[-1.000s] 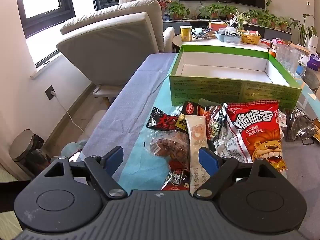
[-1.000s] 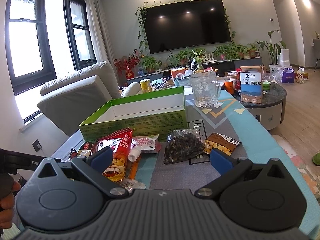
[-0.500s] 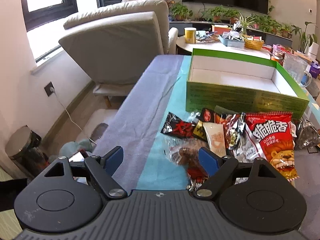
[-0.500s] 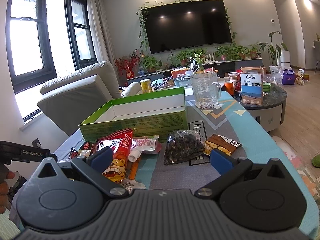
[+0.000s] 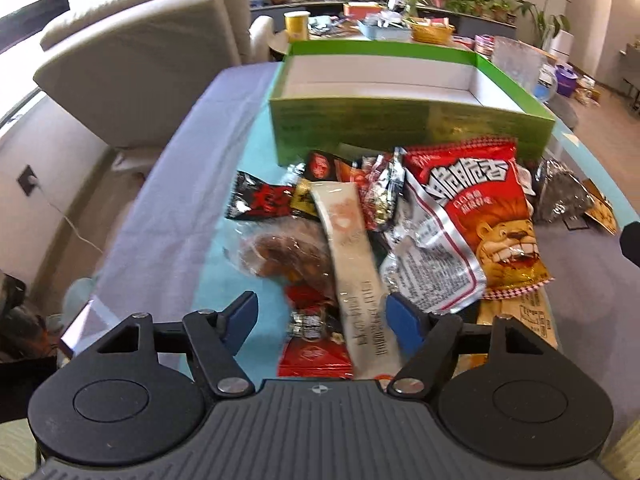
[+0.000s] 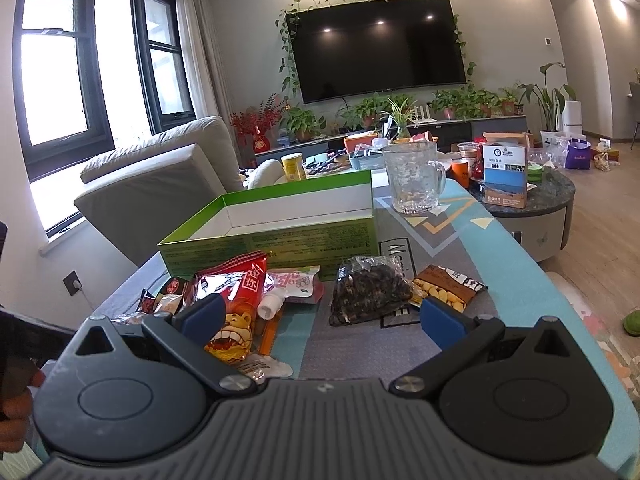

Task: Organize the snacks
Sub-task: 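Move both tools toward the snack pile beside the green box, then grasp the orange cheese-cracker pack with the right gripper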

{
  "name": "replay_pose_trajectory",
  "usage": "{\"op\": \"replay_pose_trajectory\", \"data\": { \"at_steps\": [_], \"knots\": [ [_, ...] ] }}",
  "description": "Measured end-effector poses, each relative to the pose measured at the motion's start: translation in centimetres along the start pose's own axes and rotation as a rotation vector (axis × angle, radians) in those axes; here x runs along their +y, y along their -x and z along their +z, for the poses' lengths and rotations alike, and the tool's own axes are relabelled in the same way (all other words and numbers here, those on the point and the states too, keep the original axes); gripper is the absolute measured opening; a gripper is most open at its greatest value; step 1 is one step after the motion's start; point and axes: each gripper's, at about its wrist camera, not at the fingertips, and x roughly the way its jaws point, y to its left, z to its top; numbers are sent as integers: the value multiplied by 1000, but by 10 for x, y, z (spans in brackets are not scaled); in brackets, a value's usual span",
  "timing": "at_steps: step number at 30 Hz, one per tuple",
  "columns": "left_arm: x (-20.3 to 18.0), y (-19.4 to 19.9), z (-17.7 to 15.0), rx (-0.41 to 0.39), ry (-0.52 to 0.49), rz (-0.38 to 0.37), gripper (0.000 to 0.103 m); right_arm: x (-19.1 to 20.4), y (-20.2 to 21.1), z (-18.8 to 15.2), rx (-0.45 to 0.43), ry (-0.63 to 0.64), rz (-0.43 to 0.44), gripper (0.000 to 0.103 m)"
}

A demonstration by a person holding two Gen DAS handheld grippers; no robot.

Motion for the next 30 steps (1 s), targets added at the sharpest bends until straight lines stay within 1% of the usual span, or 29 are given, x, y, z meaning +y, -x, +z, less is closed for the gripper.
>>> {"op": "replay_pose_trajectory", "data": {
  "at_steps": [4, 6, 8, 9, 10, 11, 13, 16, 18, 22, 23, 24, 26, 28, 30],
  "knots": [
    [-4, -15, 2, -11, -44, 50, 67, 1, -1, 0, 6, 6, -2, 65],
    [-4, -19, 4, -14, -42, 54, 67, 2, -2, 0, 7, 10, -1, 65],
    [0, -22, 5, -11, -17, 37, 67, 2, -3, 0, 10, 13, -3, 65],
    [5, -23, 5, -1, 3, 21, 62, 2, -3, -1, 13, 13, -4, 65],
    [10, -22, 4, 11, 27, -10, 54, 2, -4, -1, 14, 13, -5, 65],
    [14, -21, 4, 9, 45, -30, 50, 2, -4, -1, 16, 11, -5, 65],
    [17, -20, 4, 5, 43, -43, 47, 3, -4, -1, 18, 13, 6, 65],
    [14, -14, 3, -20, 21, -44, 44, 6, -2, -1, 45, 30, 90, 65],
    [10, -8, 4, -40, -2, -41, 41, 9, 1, -1, 82, 48, 190, 65],
    [8, 2, 5, -63, -10, -56, 37, 20, 7, -4, 142, 123, 349, 65],
    [7, 3, 5, -68, -10, -62, 28, 23, 8, -6, 162, 148, 389, 65],
    [7, 5, 6, -70, -7, -72, 27, 25, 9, -7, 179, 166, 419, 65],
    [7, 7, 6, -74, -10, -79, 27, 30, 8, -11, 224, 200, 461, 65],
    [6, 7, 4, -78, -17, -71, 26, 34, 3, -15, 282, 210, 469, 65],
    [6, 6, 3, -80, -22, -69, 27, 36, -3, -18, 337, 190, 473, 65]
  ]
}}
